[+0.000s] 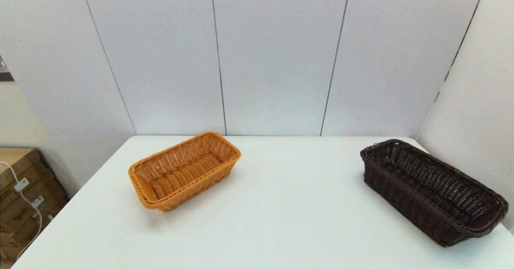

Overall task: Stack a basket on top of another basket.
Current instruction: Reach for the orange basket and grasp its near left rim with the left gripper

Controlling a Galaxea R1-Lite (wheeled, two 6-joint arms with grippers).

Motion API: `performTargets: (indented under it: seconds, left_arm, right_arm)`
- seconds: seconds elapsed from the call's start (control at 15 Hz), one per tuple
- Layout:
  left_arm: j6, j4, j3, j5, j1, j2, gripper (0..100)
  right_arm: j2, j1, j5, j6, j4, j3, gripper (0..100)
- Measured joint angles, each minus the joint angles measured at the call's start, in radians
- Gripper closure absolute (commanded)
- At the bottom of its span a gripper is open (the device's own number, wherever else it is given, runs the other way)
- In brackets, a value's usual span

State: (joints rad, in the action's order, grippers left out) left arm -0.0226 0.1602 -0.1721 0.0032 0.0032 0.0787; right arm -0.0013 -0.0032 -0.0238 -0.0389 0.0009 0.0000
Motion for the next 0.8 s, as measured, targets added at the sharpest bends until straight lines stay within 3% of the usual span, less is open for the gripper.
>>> performTargets:
  seconds: [0.8]
  left_arm:
    - [-0.419, -0.012, -0.552, 0.054, 0.069, 1.053, 0]
  right_arm:
    - [0.000, 0.000, 0.001, 0.001, 0.001, 0.000, 0]
